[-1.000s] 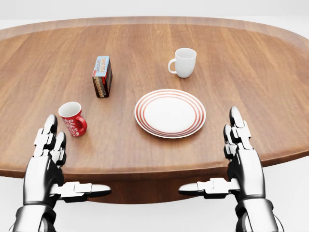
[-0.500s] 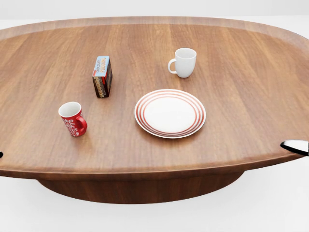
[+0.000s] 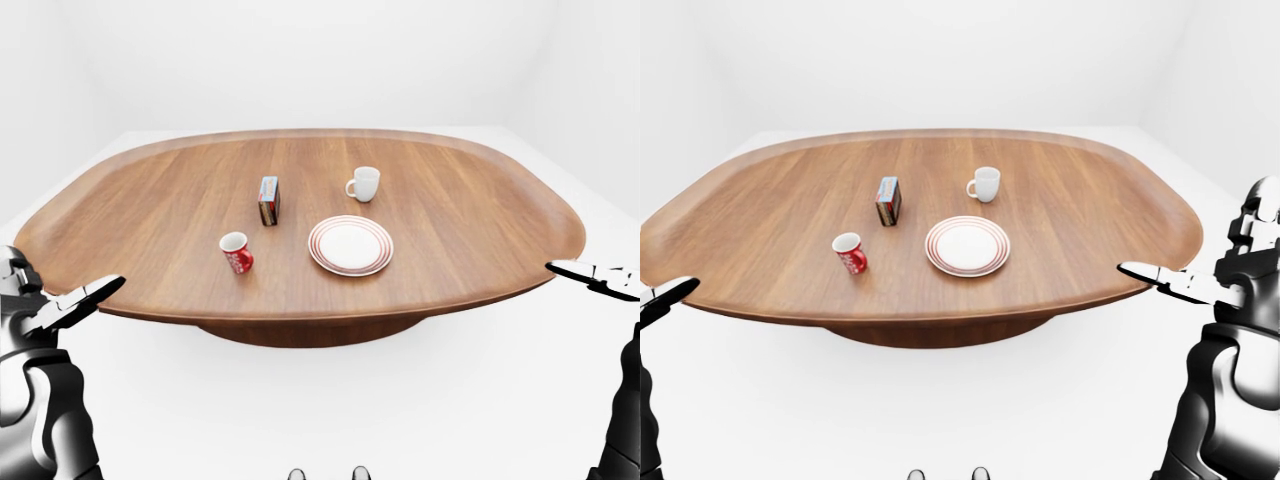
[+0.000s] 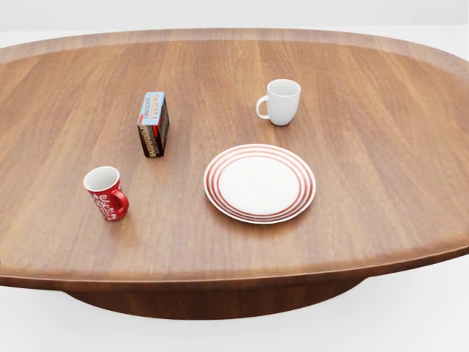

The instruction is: Pick up the red mug and put it on the plate

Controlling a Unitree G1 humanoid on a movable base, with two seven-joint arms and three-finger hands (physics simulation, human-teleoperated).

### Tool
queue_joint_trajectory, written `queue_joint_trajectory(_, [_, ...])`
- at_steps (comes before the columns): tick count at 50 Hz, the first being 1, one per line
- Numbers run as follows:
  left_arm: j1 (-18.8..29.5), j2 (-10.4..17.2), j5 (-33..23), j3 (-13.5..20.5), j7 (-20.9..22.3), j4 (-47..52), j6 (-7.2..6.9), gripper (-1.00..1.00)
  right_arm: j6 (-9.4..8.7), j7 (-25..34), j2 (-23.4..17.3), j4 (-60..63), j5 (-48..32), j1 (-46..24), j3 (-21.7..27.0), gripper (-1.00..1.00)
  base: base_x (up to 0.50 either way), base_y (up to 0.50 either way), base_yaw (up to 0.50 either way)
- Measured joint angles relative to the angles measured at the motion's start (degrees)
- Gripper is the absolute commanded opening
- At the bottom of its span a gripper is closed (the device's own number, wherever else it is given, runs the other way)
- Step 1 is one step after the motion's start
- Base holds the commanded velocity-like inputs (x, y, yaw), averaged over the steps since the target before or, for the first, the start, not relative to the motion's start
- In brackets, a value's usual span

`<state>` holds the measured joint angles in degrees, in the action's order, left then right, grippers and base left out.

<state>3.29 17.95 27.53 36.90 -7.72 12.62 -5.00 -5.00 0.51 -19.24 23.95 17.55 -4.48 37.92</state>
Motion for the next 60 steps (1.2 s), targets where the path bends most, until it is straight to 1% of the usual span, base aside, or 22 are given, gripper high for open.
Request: queue_joint_trajectory(60, [0.4,0.1,-0.1,0.4,-1.2,0.8,0.0,1.0,0.0,0.4,-0.5,-1.0,-0.7,0.0,1.0,1.0,0.4,0.0,0.0])
